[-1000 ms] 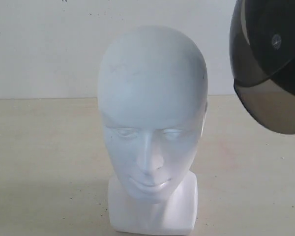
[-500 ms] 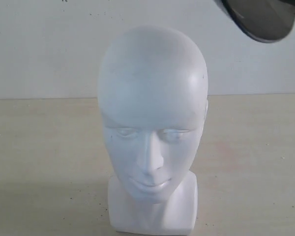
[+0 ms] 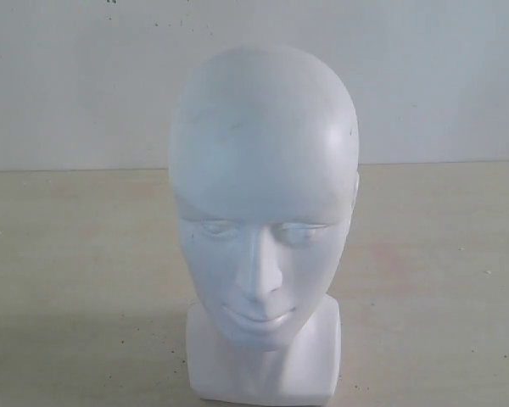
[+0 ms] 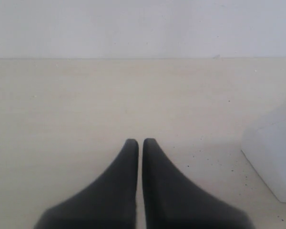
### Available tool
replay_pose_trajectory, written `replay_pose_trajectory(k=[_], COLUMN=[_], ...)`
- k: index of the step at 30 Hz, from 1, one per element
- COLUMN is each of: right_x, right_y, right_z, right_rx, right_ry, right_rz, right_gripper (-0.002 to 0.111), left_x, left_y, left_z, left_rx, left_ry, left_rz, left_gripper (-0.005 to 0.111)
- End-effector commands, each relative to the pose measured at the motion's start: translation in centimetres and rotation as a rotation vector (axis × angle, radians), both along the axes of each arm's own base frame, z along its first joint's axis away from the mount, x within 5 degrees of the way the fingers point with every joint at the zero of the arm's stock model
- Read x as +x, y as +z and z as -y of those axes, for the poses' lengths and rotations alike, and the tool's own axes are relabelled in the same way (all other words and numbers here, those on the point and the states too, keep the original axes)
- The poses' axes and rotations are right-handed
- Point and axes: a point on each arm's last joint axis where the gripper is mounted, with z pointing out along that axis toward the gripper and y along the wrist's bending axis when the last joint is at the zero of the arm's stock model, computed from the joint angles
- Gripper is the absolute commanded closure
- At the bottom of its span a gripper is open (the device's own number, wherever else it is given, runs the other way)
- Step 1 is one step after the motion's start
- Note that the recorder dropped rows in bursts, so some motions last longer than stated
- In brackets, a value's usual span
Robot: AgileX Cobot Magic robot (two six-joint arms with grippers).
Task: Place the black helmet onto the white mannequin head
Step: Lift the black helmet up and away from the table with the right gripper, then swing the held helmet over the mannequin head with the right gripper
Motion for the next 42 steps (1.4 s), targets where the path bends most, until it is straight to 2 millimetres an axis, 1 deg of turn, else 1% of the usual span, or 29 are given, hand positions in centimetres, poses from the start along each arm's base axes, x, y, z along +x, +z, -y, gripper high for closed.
replay_pose_trajectory(k=[1, 5, 8, 10, 12, 16, 20, 26, 29, 33, 42], right_x=[0.3, 1.1, 3.0, 3.7, 4.0, 4.5, 5.4, 6.2, 6.2, 6.4, 6.3], right_y=[0.3, -1.1, -3.3, -4.7, -5.9, -7.3, -8.5, -9.4, -9.7, -10.1, -9.6], right_z=[-0.7, -1.5, -2.3, -2.6, -2.9, -3.3, -4.4, -5.2, -5.2, -5.0, -4.4], right_rx=[0.128, 0.178, 0.181, 0.169, 0.141, 0.106, 0.060, 0.029, 0.028, 0.060, 0.111], right_ry=[0.099, 0.147, 0.135, 0.123, 0.108, 0.082, 0.125, 0.126, 0.139, 0.183, 0.183], right_rz=[0.136, 0.189, 0.072, 0.013, -0.008, -0.033, -0.080, -0.098, -0.119, -0.195, -0.214], right_gripper=[0.108, 0.108, 0.108, 0.108, 0.108, 0.108, 0.108, 0.108, 0.108, 0.108, 0.108], left_x=[0.0, 0.0, 0.0, 0.0, 0.0, 0.0, 0.0, 0.0, 0.0, 0.0, 0.0], left_y=[-0.1, -0.1, -0.1, -0.1, -0.1, -0.1, -0.1, -0.1, -0.1, -0.1, -0.1], left_z=[0.0, 0.0, 0.0, 0.0, 0.0, 0.0, 0.0, 0.0, 0.0, 0.0, 0.0], left_rx=[0.002, 0.002, 0.002, 0.002, 0.002, 0.002, 0.002, 0.002, 0.002, 0.002, 0.002], left_ry=[-0.005, -0.005, -0.005, -0.005, -0.005, -0.005, -0.005, -0.005, -0.005, -0.005, -0.005], left_rz=[-0.002, -0.002, -0.002, -0.002, -0.002, -0.002, -0.002, -0.002, -0.002, -0.002, -0.002], left_gripper=[0.102, 0.102, 0.102, 0.102, 0.102, 0.102, 0.102, 0.102, 0.102, 0.102, 0.102])
